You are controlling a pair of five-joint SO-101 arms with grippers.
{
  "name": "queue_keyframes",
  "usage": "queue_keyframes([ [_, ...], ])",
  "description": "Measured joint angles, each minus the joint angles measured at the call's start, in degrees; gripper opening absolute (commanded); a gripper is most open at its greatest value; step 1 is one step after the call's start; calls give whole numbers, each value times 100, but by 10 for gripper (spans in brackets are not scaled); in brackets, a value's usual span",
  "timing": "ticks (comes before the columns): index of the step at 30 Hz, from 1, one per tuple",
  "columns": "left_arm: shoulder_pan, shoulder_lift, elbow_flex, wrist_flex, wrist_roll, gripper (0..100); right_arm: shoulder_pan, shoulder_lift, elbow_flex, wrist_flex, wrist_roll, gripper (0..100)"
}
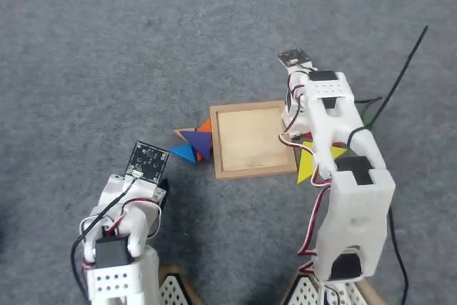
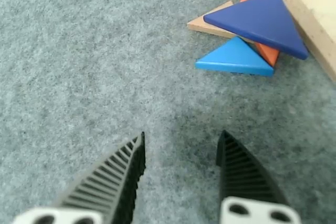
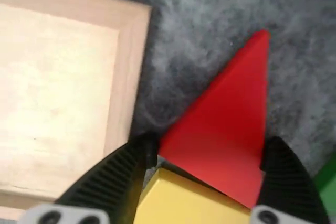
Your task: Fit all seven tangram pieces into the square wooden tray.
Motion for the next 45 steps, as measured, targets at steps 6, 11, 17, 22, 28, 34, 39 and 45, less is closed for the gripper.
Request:
queue_keyframes([
  [6,0,0,0,0,0,207,0,0,0,9,-105,303],
  [11,0,0,0,0,0,207,18,9,-88,158,-229,303],
  [17,0,0,0,0,0,207,273,9,-114,185,-492,303],
  [22,0,0,0,0,0,207,378,44,-264,211,-519,303],
  [28,0,0,0,0,0,207,440,53,-492,519,-536,303],
  [34,0,0,0,0,0,207,440,-193,-475,659,-536,303],
  [39,0,0,0,0,0,207,290,-686,-97,659,-536,306],
  [45,0,0,0,0,0,207,273,-800,-44,413,-624,329],
])
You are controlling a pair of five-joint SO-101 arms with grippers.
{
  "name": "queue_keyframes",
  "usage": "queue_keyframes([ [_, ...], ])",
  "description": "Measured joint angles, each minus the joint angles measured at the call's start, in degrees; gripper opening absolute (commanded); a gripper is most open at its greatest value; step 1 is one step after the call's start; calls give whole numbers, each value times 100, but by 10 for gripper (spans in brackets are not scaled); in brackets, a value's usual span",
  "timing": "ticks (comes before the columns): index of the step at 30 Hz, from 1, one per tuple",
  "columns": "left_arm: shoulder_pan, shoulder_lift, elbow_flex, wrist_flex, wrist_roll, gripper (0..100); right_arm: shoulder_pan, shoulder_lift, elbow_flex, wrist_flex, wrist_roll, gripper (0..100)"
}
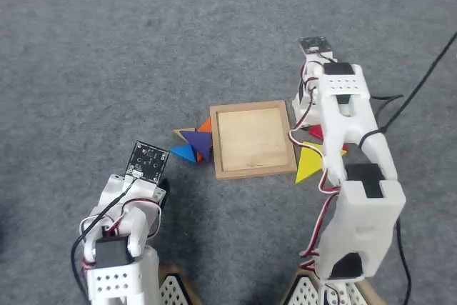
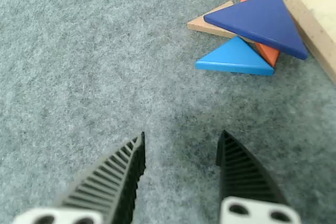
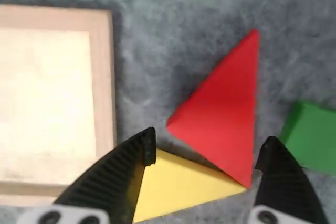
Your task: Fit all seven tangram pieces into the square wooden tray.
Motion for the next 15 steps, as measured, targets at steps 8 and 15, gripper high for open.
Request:
queue_keyframes([
  [8,0,0,0,0,0,207,-18,255,0,-369,-677,328],
  [15,0,0,0,0,0,207,211,651,0,-387,-712,236],
])
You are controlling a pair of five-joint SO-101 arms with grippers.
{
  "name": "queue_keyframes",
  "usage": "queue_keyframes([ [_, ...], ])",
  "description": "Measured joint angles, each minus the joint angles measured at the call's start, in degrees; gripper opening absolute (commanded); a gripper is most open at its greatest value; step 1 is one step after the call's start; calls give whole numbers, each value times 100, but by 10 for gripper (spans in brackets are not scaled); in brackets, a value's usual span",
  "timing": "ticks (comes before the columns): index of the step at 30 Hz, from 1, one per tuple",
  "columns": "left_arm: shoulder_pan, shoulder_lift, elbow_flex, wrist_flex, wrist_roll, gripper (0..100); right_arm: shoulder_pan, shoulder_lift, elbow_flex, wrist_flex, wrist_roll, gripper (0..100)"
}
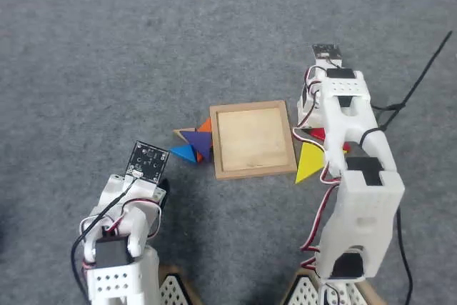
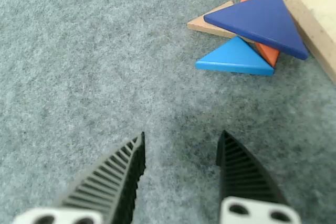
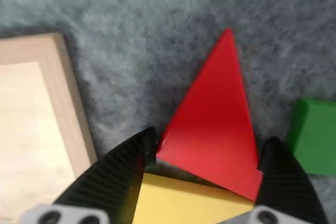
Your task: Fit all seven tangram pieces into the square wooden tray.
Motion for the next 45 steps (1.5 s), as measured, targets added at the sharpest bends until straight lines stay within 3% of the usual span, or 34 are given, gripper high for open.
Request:
queue_keyframes([
  [14,0,0,0,0,0,207,18,105,-141,44,18,284],
  [24,0,0,0,0,0,207,0,114,-290,624,941,452],
  [36,0,0,0,0,0,207,-334,114,-193,1073,1371,452],
  [45,0,0,0,0,0,207,-343,-360,651,387,1785,401],
])
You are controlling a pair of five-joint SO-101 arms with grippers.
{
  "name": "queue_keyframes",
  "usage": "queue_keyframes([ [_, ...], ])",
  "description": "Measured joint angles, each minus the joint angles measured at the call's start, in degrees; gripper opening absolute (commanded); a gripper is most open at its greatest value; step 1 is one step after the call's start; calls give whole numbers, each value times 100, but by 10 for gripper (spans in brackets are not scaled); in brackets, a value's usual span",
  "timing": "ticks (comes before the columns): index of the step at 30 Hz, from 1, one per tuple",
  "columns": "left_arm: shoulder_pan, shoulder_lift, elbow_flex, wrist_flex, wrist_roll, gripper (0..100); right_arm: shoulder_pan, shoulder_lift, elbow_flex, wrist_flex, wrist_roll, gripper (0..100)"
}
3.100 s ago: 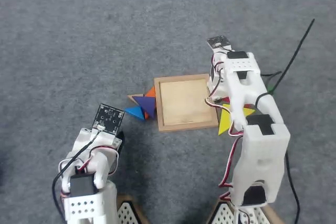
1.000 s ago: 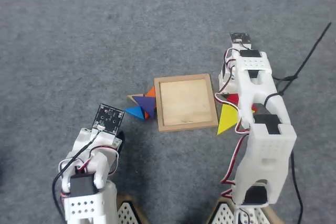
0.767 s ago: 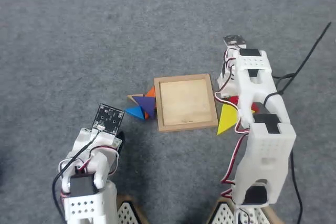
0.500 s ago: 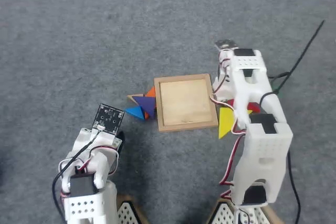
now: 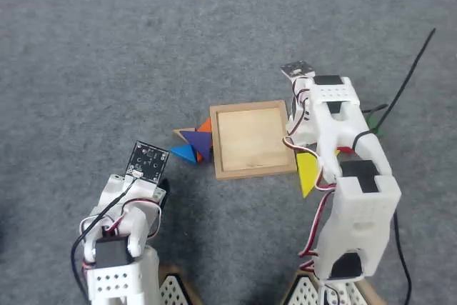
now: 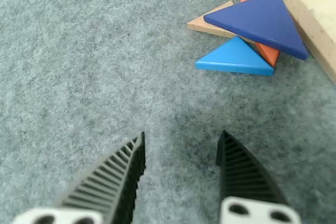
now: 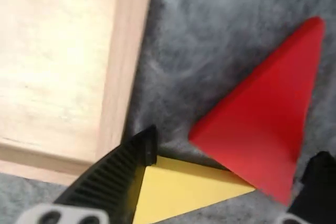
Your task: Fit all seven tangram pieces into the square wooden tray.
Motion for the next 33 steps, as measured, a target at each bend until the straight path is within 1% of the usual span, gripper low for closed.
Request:
queue_keyframes([
  [8,0,0,0,0,0,207,246,360,-360,0,35,401],
  [16,0,0,0,0,0,207,290,448,-501,141,35,398],
  [21,0,0,0,0,0,207,378,571,-774,466,387,398],
  [29,0,0,0,0,0,207,440,949,-1240,695,413,397],
  [33,0,0,0,0,0,207,440,1187,-1600,932,413,336],
])
